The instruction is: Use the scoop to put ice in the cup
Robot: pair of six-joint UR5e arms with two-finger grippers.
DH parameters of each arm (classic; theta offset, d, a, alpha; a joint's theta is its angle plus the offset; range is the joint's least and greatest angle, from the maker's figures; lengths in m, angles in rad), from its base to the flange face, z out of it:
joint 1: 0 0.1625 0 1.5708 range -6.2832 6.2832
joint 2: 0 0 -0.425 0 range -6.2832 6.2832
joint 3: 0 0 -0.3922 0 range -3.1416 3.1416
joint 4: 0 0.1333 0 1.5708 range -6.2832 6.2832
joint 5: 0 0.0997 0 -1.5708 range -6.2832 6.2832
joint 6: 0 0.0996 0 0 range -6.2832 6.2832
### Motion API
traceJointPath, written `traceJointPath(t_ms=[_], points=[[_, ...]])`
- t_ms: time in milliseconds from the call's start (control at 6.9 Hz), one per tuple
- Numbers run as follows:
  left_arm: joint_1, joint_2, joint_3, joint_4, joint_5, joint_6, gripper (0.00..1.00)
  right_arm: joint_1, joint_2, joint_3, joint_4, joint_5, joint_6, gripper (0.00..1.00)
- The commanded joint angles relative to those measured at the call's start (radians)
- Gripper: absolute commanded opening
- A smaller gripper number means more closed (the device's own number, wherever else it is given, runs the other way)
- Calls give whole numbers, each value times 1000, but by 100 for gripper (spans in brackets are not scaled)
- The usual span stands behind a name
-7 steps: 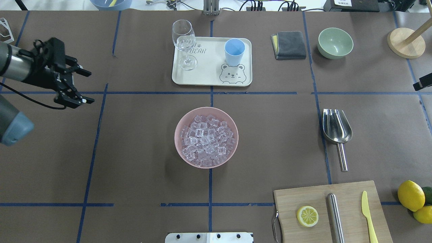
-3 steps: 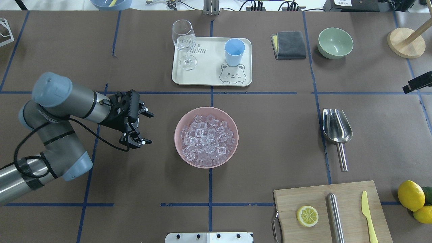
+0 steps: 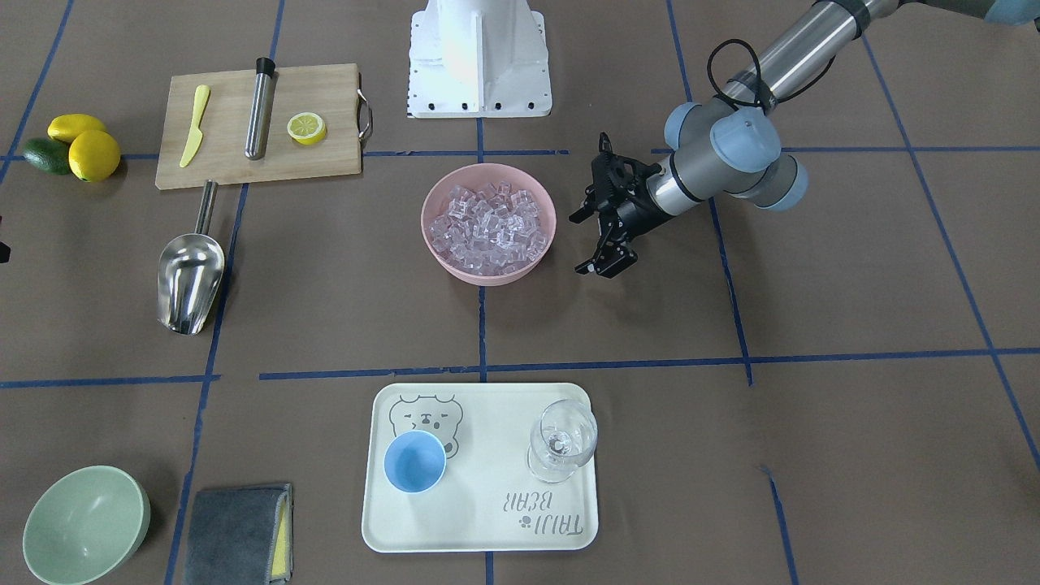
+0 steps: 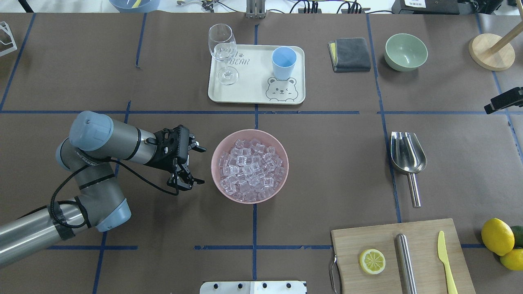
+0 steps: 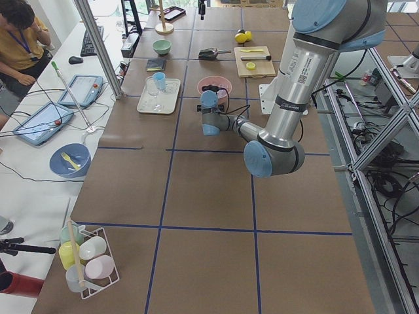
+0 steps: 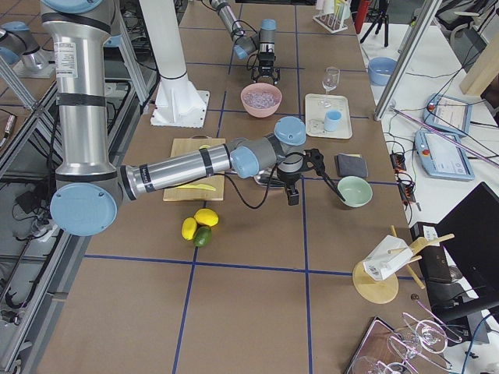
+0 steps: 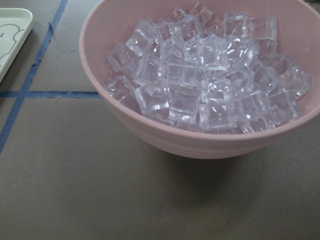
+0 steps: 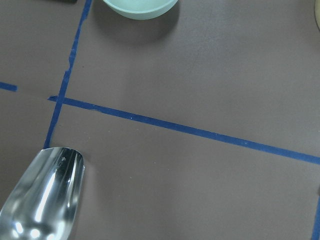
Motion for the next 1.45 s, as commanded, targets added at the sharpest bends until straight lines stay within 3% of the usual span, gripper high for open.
traceJointPath(t_ms=[0, 290, 725, 1014, 1304], points=[[27, -14, 22, -65, 2, -62, 100, -40, -3, 34, 0, 0, 83, 100], [27, -25, 29, -67, 4, -66, 100, -118, -14, 106, 0, -9, 273, 100], [27, -25, 32, -66, 4, -64, 100, -377, -89, 254, -2, -205, 612, 100], [30, -25, 35, -66, 5, -64, 100, -558, -89, 250, 58, -340, 856, 100], [30, -26, 35, -67, 5, -64, 100, -657, -89, 239, 69, -376, 918, 94]])
